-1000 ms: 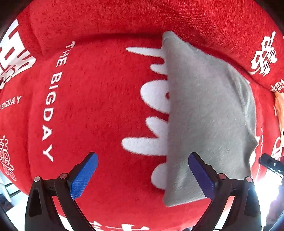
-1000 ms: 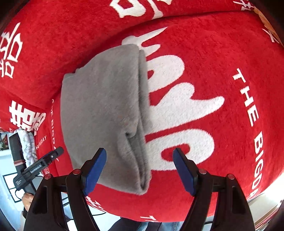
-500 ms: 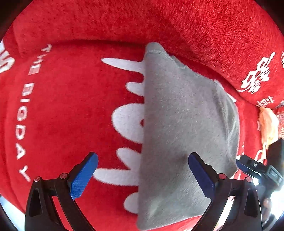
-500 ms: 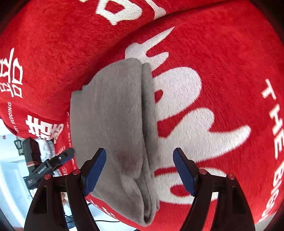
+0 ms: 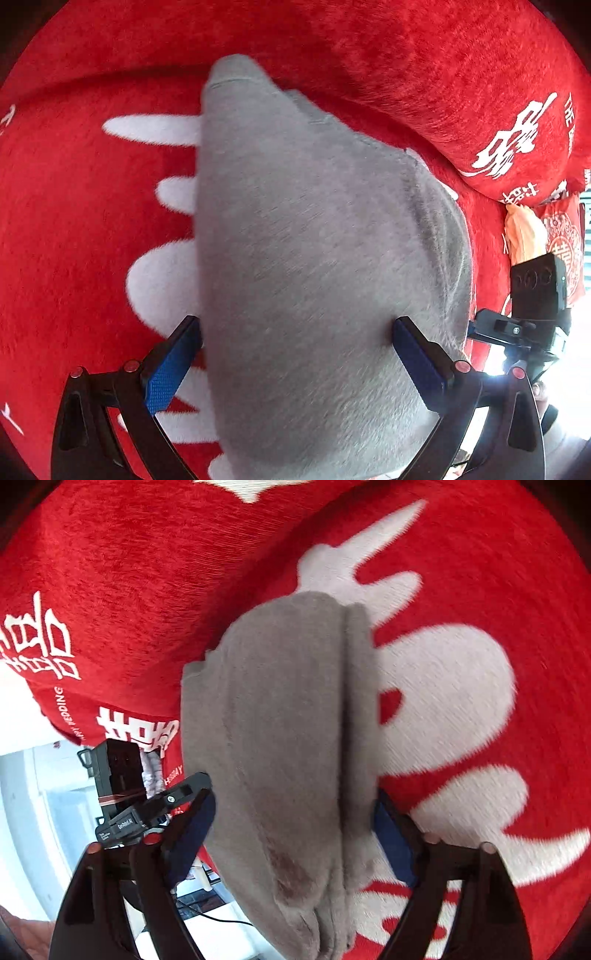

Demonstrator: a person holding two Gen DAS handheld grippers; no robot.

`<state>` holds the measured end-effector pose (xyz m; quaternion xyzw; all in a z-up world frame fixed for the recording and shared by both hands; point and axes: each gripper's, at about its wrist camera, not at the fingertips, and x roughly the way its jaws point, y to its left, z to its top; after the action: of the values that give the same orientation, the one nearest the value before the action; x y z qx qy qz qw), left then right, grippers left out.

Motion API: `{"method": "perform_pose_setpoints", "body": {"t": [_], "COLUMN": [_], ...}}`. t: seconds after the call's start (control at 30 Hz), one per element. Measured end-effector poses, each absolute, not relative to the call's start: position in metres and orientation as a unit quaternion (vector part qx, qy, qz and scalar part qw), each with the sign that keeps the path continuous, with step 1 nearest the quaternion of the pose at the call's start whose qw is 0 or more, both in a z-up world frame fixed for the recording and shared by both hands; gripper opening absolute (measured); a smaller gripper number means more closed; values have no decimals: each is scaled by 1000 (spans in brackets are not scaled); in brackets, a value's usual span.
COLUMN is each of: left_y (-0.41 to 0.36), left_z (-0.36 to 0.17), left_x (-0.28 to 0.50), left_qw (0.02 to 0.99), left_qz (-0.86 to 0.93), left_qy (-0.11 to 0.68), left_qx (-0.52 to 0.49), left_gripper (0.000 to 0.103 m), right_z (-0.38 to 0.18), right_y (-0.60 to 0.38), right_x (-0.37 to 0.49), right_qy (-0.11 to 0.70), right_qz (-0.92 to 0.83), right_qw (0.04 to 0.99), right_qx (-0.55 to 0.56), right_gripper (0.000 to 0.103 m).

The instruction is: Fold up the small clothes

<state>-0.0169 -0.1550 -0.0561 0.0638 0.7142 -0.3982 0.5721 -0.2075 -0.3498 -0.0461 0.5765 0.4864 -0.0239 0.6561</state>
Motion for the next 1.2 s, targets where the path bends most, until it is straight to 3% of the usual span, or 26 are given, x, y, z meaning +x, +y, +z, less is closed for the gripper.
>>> {"method": "perform_pose_setpoints", "body": {"t": [0.4, 0.47, 0.5, 0.53, 0.6, 0.63, 0.7, 1.2], "left_y": [-177, -176, -175, -175, -168, -166, -161, -65], "left_z": [-54, -51, -49, -46, -37, -34, -24, 21], "left_x": [-33, -33, -33, -34, -34, -34, -33, -37], "left_qw": [588, 595, 600, 604, 610, 611, 608, 629], "left_qz": [-396, -389, -387, -387, -392, -394, -405, -388], "left_qy": [698, 697, 694, 691, 684, 683, 680, 672], "left_qx": [100, 97, 92, 87, 76, 73, 64, 57], "left_gripper": [102, 97, 87, 76, 59, 53, 51, 51], "right_z": [-59, -61, -62, -61, -54, -49, -38, -13], "right_y": [-344, -341, -340, -338, -336, -332, -323, -228], "right_x": [-198, -197, -197, -201, -206, -206, -205, -188], "right_qy": [462, 472, 480, 481, 454, 442, 432, 445], "right_qz": [21, 14, 10, 10, 24, 31, 38, 90], "right_qw": [633, 619, 615, 615, 614, 614, 615, 599], "right_qx": [621, 628, 625, 625, 645, 653, 658, 659], "right_gripper": [87, 69, 49, 37, 31, 31, 31, 31]}}
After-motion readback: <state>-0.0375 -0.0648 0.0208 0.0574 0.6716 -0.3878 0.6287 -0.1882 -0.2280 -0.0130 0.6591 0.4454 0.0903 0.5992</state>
